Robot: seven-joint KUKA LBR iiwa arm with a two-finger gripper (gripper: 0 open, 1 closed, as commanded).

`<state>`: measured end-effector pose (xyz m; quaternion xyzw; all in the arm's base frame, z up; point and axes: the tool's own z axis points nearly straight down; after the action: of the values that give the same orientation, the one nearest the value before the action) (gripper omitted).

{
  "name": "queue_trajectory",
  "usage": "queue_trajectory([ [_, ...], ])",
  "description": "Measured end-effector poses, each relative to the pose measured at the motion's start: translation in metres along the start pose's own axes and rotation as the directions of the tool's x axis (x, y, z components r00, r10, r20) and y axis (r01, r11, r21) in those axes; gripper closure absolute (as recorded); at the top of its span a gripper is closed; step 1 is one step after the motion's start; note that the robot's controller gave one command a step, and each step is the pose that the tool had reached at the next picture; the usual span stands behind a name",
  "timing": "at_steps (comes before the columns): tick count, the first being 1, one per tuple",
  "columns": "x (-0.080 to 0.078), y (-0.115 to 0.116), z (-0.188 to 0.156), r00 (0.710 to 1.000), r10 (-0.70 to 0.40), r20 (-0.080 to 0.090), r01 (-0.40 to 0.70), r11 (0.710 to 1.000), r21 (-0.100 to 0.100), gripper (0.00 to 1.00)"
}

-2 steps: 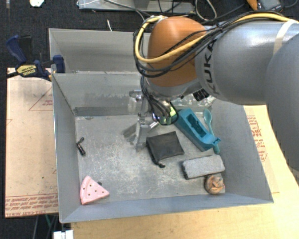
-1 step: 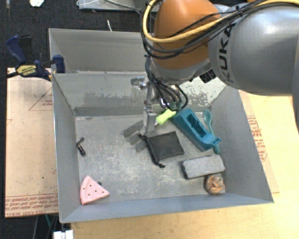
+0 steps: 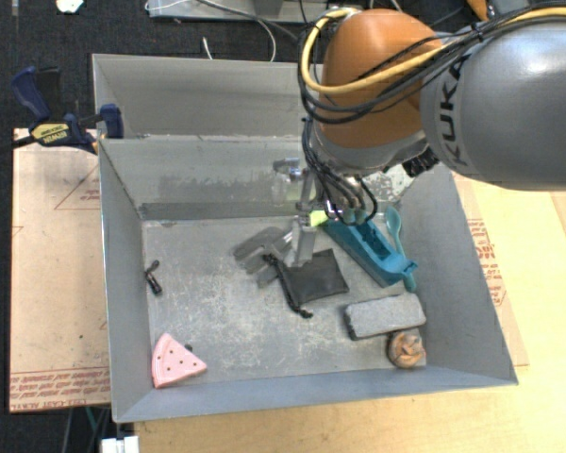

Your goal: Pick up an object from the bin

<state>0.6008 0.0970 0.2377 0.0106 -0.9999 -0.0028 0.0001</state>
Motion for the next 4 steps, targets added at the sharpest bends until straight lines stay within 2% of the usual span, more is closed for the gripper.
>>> queue_trajectory([
  [1,0.001,-0.016,0.021,0.99,-0.137,0.004,0.137,0.991,0.002,0.0],
  [2,0.009,-0.083,0.063,0.955,-0.296,0.003,0.296,0.955,0.001,0.0],
  [3,0.033,-0.092,0.065,0.983,-0.183,0.007,0.183,0.983,-0.004,0.0],
  [4,0.0,-0.146,0.102,0.991,-0.134,0.006,0.134,0.991,-0.001,0.0],
])
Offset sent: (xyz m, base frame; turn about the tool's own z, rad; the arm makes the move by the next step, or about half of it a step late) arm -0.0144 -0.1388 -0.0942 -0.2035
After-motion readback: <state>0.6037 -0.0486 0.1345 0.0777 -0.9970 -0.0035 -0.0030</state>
